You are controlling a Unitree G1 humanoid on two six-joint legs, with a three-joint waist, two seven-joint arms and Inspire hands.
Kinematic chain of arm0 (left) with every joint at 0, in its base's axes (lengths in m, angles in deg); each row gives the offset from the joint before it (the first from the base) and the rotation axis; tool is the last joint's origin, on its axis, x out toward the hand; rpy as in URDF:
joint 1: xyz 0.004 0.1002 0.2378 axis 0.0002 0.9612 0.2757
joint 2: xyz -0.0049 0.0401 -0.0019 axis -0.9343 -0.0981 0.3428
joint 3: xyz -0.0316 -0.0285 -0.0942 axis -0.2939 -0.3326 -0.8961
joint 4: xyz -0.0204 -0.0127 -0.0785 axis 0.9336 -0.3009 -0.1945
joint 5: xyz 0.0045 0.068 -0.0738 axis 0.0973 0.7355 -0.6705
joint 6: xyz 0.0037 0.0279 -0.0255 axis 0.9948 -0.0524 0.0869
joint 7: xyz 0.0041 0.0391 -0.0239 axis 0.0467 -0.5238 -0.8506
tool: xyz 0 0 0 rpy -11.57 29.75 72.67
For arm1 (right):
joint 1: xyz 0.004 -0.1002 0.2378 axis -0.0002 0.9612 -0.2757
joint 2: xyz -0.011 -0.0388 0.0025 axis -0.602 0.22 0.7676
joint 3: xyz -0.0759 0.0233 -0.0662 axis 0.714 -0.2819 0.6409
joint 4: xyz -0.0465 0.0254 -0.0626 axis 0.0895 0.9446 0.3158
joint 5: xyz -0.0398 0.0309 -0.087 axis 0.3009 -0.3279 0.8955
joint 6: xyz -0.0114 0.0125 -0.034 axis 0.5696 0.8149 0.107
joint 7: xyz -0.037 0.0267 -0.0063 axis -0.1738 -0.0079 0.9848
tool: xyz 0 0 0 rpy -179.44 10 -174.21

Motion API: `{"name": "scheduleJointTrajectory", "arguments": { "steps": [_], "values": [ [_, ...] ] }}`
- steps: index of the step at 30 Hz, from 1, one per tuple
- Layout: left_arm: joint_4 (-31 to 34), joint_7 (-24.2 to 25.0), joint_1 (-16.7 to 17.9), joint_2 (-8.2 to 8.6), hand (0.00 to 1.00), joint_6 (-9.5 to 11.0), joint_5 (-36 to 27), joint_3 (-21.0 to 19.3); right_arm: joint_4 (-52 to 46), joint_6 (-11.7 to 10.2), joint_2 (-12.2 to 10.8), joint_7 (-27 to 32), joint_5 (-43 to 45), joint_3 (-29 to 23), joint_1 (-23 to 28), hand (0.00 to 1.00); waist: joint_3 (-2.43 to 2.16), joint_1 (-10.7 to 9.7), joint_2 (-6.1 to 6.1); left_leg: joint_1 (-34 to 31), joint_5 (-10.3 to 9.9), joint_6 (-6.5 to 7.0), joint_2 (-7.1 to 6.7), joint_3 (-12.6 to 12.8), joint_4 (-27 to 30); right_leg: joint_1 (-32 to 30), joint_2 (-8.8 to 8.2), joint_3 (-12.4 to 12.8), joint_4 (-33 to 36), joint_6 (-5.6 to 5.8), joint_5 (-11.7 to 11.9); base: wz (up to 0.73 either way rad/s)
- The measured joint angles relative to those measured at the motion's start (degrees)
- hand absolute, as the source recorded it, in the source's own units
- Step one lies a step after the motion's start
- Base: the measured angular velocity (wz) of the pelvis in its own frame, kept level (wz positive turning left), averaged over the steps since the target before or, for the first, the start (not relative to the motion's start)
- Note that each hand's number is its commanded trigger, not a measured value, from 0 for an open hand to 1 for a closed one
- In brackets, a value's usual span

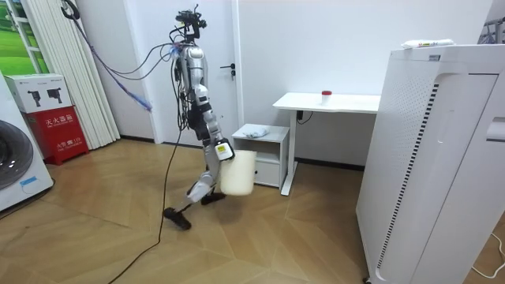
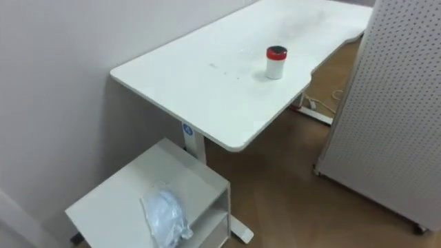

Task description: Pick garbage

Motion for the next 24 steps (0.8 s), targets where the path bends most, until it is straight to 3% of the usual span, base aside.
{"name": "scheduleJointTrajectory", "arguments": {
  "steps": [2,3,4,6,8,9,10,11,16,18,21,24],
  "values": [
    [2.00,-1.47,-0.40,0.08,0.00,0.99,0.30,1.05,-0.91,-0.62,0.04,0.11,-1.24,0.75,-0.43,1.00,0.16,0.11,0.48,0.61,-0.08,0.01,0.78,0.03,-0.83,-5.06,0.63,-0.82,0.62,-0.25,-3.92,-0.10],
    [2.16,-2.56,-1.41,0.12,0.00,2.13,-0.04,1.08,-0.81,-0.90,-0.07,0.19,-1.94,1.37,-1.21,1.00,0.46,0.13,1.01,1.00,-0.09,-0.15,1.74,0.07,-1.38,-7.93,1.72,-1.04,-1.21,-0.15,-5.67,-0.13],
    [2.22,-3.18,-1.84,0.16,0.00,2.58,-0.02,1.09,-0.78,-1.22,-0.06,0.18,-2.00,1.88,-1.57,1.00,0.46,0.14,1.24,1.03,-0.07,-0.33,2.15,-0.08,-1.54,-9.05,2.07,-1.45,-3.00,-0.09,-6.26,-0.12],
    [5.93,-5.94,-2.92,0.48,0.00,3.23,0.32,1.22,-0.28,-2.59,-0.32,0.02,-2.47,2.89,-2.23,1.00,0.58,-0.10,1.53,0.48,-0.08,-0.73,3.33,-0.14,-1.85,-12.39,3.18,-2.22,-14.34,-0.02,-6.84,-0.03],
    [7.69,-8.04,-4.37,0.54,0.00,4.90,0.64,2.28,0.53,-3.15,-0.59,0.06,-2.45,2.87,-3.66,1.00,0.42,-0.29,1.40,-0.43,-0.01,-1.18,3.72,-0.85,-1.79,-13.21,4.36,-2.35,-24.04,-0.10,-4.99,0.14],
    [8.66,-9.17,-6.05,0.59,0.00,5.44,0.71,3.18,1.47,-3.46,-0.52,0.04,-2.45,3.16,-4.70,1.00,0.40,-0.78,1.31,-1.17,-0.11,-1.50,3.83,-1.30,-1.22,-13.56,5.35,-2.14,-27.60,-0.03,-0.53,0.28],
    [8.81,-9.69,-7.14,0.70,0.00,5.58,1.20,3.60,2.23,-3.87,-0.40,-0.02,-2.45,3.51,-4.75,1.00,0.47,-1.24,1.53,-1.53,-0.20,-1.69,4.02,-1.54,-0.98,-13.52,5.79,-1.91,-28.20,1.23,0.52,0.20],
    [8.84,-10.80,-8.98,0.62,0.00,6.52,1.94,4.51,3.46,-4.18,-0.27,-0.04,-2.47,4.28,-6.01,1.00,0.42,-1.20,2.19,-2.14,-0.12,-2.12,4.62,-1.69,-1.06,-13.50,6.65,-2.28,-29.17,0.85,1.25,0.00],
    [8.61,-15.89,-14.43,-0.40,0.00,10.04,2.51,7.20,4.53,-4.65,0.19,-1.24,-2.25,6.03,-7.79,1.00,0.54,-2.62,2.87,-3.04,0.35,-3.09,5.49,-1.63,-2.25,-14.62,7.80,-2.29,-30.24,0.24,1.66,-0.07],
    [8.44,-16.96,-14.96,-0.59,0.00,10.70,2.98,7.80,4.50,-4.81,0.58,-1.90,-2.54,6.99,-7.96,1.00,0.84,-3.55,2.99,-2.96,0.26,-3.28,5.77,-1.28,-2.28,-14.83,8.07,-1.92,-30.22,0.17,1.63,-0.12],
    [4.89,-19.66,-18.54,-0.64,0.00,11.73,2.91,9.94,4.99,-5.13,1.23,-1.40,-3.21,9.02,-9.95,1.00,1.86,-4.59,2.88,-5.38,0.24,-3.40,6.00,-0.53,-1.84,-17.92,7.95,-1.89,-29.36,-0.33,1.70,-0.15],
    [1.04,-20.53,-21.30,-0.64,0.00,12.06,2.91,11.96,6.07,-6.02,1.21,-0.85,-3.49,10.41,-11.59,1.00,2.17,-5.34,2.73,-7.71,0.23,-3.39,6.11,-0.47,-0.31,-20.47,7.94,-1.56,-28.04,-0.46,1.68,-0.02]
  ]
}}
